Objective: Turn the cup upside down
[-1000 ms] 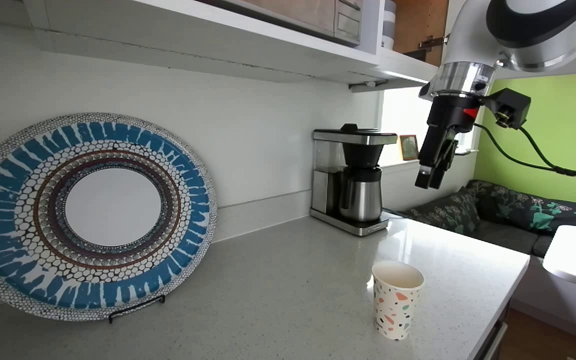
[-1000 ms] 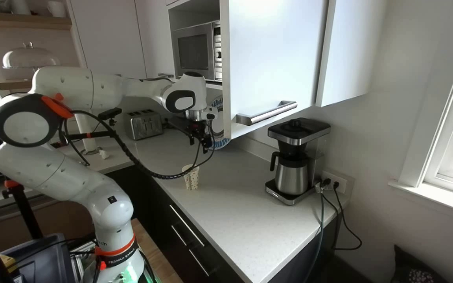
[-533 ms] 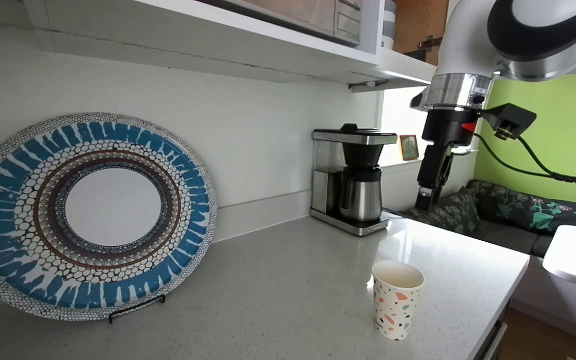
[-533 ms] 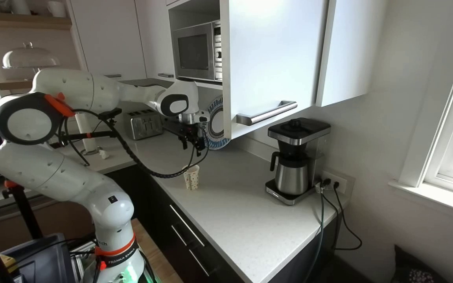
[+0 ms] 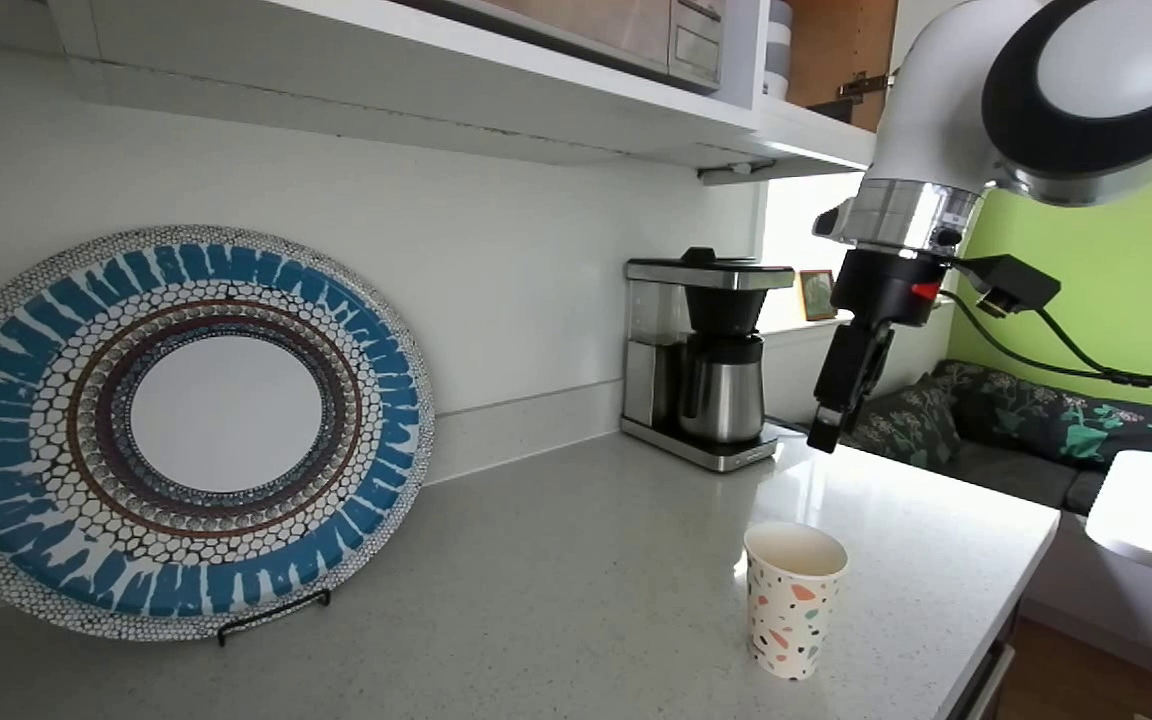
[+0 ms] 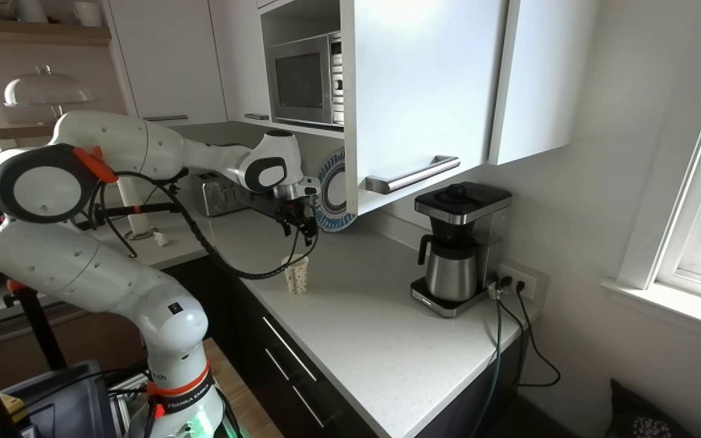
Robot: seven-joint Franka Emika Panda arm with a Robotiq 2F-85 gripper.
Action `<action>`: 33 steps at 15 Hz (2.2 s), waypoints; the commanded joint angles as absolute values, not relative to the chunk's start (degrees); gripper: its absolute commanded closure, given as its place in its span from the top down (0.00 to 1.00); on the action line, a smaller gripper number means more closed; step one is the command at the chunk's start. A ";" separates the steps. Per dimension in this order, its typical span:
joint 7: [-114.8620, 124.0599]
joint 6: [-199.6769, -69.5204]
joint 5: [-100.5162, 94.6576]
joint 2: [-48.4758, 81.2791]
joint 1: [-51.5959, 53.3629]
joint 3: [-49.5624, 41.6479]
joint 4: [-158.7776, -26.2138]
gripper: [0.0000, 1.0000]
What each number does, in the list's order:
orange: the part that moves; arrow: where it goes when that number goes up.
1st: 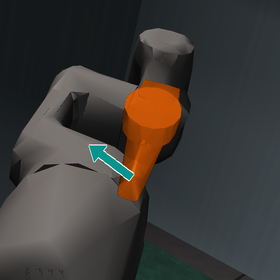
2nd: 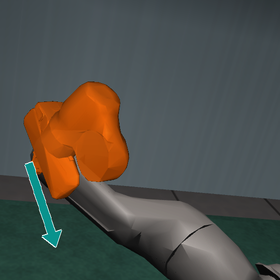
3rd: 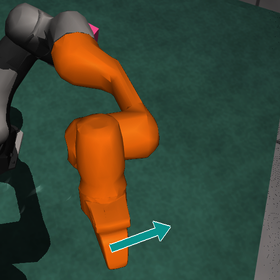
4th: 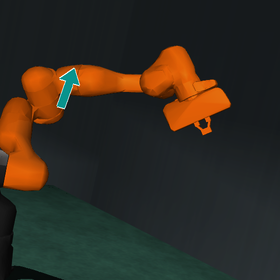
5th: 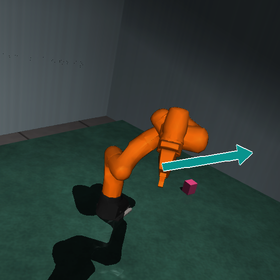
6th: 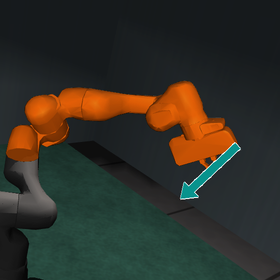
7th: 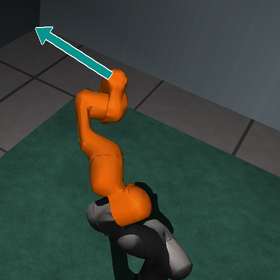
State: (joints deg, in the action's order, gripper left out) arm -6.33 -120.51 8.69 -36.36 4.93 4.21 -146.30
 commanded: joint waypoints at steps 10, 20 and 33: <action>-7.68 -126.34 9.93 -29.16 6.61 2.28 -147.49 1.00; -9.75 -127.96 10.90 -23.84 7.89 1.84 -148.20 1.00; -8.81 -135.49 10.62 -21.93 7.49 1.93 -150.28 0.42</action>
State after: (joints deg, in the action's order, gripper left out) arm -8.32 -133.77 9.65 -22.14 6.81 2.54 -149.08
